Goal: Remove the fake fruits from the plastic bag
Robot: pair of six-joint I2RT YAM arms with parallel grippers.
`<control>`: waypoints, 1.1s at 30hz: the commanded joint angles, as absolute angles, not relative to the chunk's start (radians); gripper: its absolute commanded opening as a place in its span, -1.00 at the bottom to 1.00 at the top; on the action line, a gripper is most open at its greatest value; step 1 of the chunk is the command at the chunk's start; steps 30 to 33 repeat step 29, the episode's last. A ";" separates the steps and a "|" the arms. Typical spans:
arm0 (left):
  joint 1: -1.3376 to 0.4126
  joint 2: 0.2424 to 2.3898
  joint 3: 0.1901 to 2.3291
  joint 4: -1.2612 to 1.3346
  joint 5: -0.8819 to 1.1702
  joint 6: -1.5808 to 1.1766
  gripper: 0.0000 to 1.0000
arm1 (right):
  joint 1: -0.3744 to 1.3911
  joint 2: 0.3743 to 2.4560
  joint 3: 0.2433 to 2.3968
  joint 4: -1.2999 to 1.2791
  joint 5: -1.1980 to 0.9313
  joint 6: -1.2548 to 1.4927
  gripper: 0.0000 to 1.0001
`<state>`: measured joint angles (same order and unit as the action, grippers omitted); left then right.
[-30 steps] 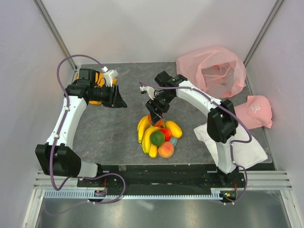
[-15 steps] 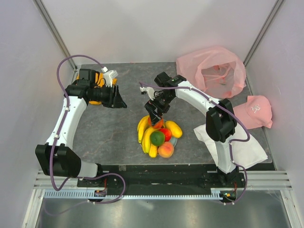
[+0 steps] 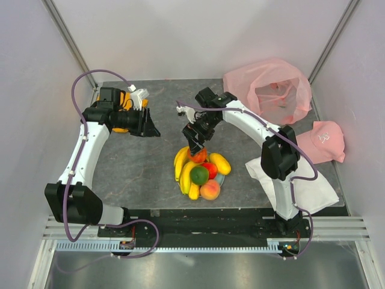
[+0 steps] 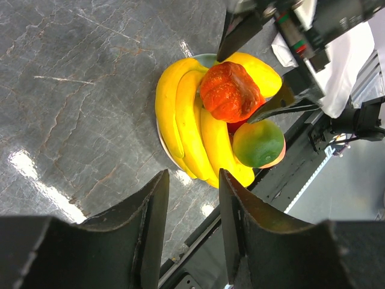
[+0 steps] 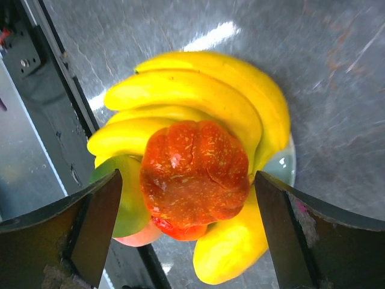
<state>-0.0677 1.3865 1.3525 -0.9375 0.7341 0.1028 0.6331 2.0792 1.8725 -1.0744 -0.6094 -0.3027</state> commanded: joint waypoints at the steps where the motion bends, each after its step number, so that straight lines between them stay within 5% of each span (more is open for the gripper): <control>1: -0.063 1.379 1.376 -0.930 0.739 0.123 -0.05 | 0.618 2.011 1.980 -1.091 -0.638 -0.331 0.96; 5: -0.063 1.394 1.388 -0.925 0.736 0.124 0.11 | 0.598 1.979 2.051 -1.170 -0.612 -0.377 0.96; 8: -0.063 1.404 1.410 -0.917 0.719 0.121 0.52 | 0.531 1.924 2.046 -1.103 -0.571 -0.342 0.96; 15: -0.063 1.407 1.483 -0.849 0.609 0.080 0.99 | 0.420 1.761 2.025 -0.777 0.129 -0.150 0.96; 24: -0.063 1.420 1.566 -0.834 0.557 0.034 0.99 | 0.420 1.617 1.783 -0.681 0.223 -0.135 0.96; 33: -0.064 1.401 1.557 -0.830 0.572 -0.020 0.99 | 0.420 1.589 1.763 -0.693 0.187 -0.184 0.96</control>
